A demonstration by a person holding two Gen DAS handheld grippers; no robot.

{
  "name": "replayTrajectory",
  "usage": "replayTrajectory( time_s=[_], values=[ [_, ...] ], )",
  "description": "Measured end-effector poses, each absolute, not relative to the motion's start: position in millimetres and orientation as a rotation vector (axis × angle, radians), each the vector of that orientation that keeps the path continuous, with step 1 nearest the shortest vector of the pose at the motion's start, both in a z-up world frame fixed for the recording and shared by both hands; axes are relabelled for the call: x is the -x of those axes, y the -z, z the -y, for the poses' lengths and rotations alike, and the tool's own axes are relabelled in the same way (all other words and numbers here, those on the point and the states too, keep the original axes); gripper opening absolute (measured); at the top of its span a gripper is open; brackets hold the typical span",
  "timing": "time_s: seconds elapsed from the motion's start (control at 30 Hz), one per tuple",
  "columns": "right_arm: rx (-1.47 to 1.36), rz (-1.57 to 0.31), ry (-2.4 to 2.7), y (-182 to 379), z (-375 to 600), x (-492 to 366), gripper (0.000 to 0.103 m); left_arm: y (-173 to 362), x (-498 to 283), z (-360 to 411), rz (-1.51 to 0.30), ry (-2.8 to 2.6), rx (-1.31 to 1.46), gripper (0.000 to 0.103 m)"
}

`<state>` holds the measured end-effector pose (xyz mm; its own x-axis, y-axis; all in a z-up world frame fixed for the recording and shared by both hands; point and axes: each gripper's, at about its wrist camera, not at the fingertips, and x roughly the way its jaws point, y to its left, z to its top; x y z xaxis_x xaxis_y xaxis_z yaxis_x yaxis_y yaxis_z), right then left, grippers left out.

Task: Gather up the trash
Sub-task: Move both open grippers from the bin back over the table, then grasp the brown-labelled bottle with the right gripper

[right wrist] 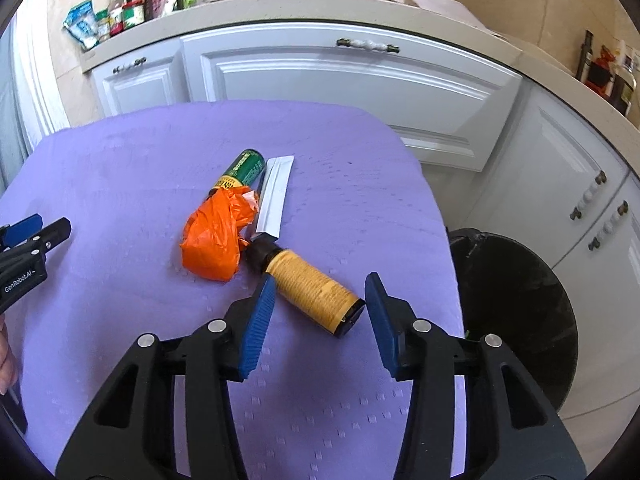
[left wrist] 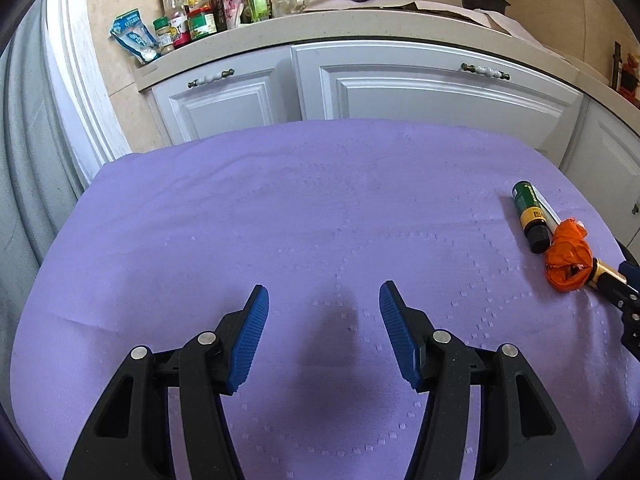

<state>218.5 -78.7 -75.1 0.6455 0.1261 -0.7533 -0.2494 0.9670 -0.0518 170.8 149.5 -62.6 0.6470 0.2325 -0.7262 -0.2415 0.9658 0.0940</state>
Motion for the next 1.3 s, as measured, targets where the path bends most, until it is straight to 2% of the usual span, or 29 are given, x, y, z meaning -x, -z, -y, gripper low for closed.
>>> replayTrajectory(
  time_s=[0.27,0.37,0.47,0.57,0.63,0.73,1.3],
  values=[
    [0.193,-0.882,-0.250,80.3,72.0,-219.8,0.041,66.0,-172.4,-147.1,-0.831,-0.259,0.014,0.057],
    [0.206,-0.874,-0.255,79.4,70.0,-223.1,0.046,66.7,-172.7,-147.0,-0.835,-0.256,0.015,0.057],
    [0.212,-0.873,-0.269,80.1,67.1,-227.5,0.046,66.8,-172.5,-146.6,-0.835,-0.253,0.017,0.057],
    [0.223,-0.875,-0.269,81.9,65.2,-228.3,0.043,67.2,-172.2,-145.1,-0.836,-0.249,0.015,0.057],
    [0.231,-0.876,-0.276,82.8,63.9,-225.8,0.034,67.8,-172.1,-143.7,-0.838,-0.246,0.015,0.058],
    [0.233,-0.876,-0.284,82.8,64.1,-220.5,0.027,68.4,-172.1,-140.9,-0.840,-0.239,0.012,0.058],
    [0.161,-0.862,-0.258,76.8,76.2,-204.4,0.024,68.8,-172.0,-132.2,-0.842,-0.225,-0.006,0.058]
  ],
)
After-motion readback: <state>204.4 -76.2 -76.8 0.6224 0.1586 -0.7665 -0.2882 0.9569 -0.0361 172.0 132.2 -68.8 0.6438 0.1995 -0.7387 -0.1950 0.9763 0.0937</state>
